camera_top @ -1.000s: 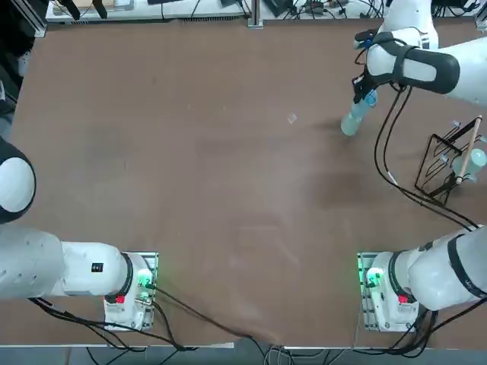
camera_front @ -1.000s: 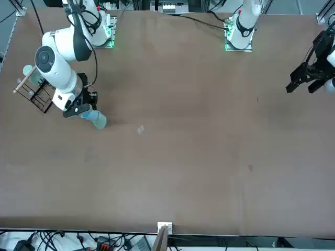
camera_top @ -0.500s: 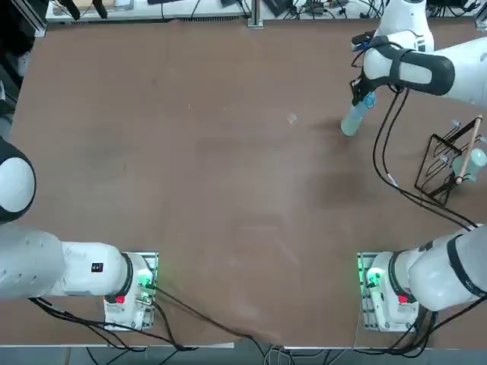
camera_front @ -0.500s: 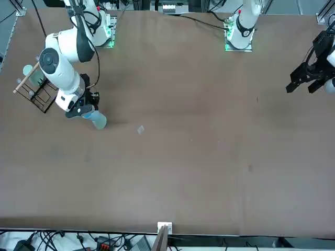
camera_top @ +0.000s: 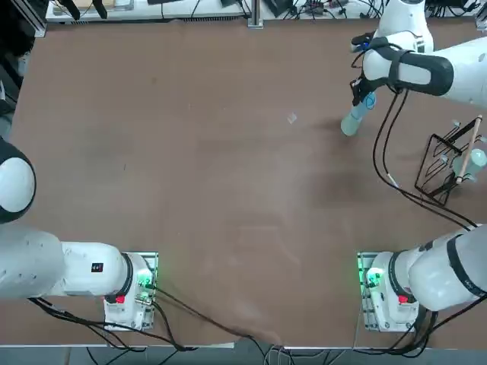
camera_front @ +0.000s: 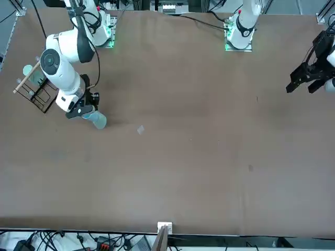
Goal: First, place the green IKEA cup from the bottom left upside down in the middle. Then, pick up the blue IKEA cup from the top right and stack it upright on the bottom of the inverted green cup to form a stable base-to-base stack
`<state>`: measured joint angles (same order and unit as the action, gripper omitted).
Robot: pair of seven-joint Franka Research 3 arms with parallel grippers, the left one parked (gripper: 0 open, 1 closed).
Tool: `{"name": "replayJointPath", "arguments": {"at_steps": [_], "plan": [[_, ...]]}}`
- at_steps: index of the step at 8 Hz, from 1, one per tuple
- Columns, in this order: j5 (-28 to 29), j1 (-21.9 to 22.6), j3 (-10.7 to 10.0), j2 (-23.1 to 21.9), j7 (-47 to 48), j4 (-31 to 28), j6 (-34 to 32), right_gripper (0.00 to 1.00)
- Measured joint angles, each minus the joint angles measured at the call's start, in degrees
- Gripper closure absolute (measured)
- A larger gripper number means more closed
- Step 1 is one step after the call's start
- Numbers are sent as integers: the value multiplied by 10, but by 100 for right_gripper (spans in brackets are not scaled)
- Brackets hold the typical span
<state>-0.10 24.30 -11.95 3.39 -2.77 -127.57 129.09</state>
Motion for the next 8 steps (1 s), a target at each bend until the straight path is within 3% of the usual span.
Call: {"name": "replayJointPath", "arguments": {"at_steps": [2,4,6,8], "plan": [[0,0,0,1,7,0,0,95],[0,1,0,4,9,0,0,85],[-14,1,0,8,9,0,0,53],[-24,1,0,8,10,0,0,15]]}}
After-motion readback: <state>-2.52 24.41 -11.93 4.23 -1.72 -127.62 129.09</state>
